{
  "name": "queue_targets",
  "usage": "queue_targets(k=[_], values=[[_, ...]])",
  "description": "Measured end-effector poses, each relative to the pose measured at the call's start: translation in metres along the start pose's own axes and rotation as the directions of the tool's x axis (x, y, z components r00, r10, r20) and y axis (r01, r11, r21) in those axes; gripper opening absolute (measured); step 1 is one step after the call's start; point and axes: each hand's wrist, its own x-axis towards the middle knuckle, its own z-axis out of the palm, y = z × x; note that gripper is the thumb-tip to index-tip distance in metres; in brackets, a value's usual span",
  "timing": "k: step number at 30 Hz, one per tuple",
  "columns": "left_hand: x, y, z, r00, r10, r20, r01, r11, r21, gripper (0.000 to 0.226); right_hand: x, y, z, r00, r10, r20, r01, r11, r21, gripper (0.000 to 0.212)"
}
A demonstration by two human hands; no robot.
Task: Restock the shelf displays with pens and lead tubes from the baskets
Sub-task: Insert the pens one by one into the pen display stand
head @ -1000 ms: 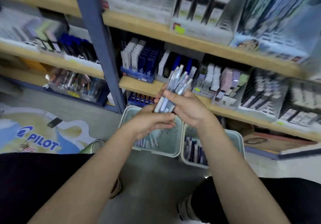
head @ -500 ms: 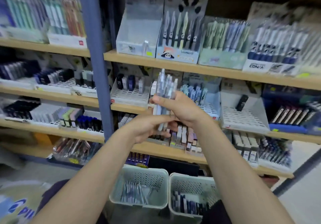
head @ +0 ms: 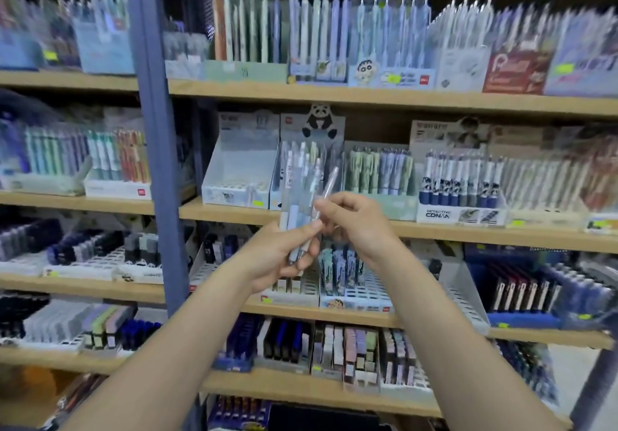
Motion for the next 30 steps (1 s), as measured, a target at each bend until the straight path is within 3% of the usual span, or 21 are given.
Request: queue_targets(k=[5,9,12,17,23,26,30], values=[[0.017,-0.009,-0.021,0.994,0.004,-0.113,-0.008,0.999,-0.040,0.036,0.027,0.006,0.005,0.999,0.038,-0.028,-0.037,0.998,0.041,0.020],[0.024,-0.017,-0.049,0.963,0.000,-0.270,-0.018,0.998,-0.062,0.015,0.054,0.011,0.033,0.998,0.062,0.030,-0.062,0.998,-0.012,0.021],[0.027,-0.019,-0.075,0.936,0.005,-0.351,-0.029,0.998,-0.063,0.018,0.076,0.018,0.056,0.997,0.062,0.040,-0.059,0.996,-0.068,0.024],[0.024,-0.021,-0.128,0.854,0.057,-0.518,-0.023,0.997,0.071,0.023,0.114,0.027,0.096,1.000,0.023,0.010,-0.021,0.985,-0.173,0.028],[0.028,-0.021,-0.187,0.743,0.108,-0.660,-0.014,0.989,0.146,0.019,0.156,0.028,0.127,0.994,-0.091,0.055,0.106,0.891,-0.440,0.031],[0.037,-0.018,-0.194,0.701,0.192,-0.687,-0.016,0.967,0.254,0.016,0.169,0.034,0.134,0.990,-0.099,0.096,0.135,0.834,-0.535,0.028],[0.052,-0.013,-0.192,0.710,0.307,-0.634,-0.055,0.922,0.384,0.009,0.176,0.045,0.140,0.993,-0.063,0.103,0.113,0.789,-0.604,0.027]])
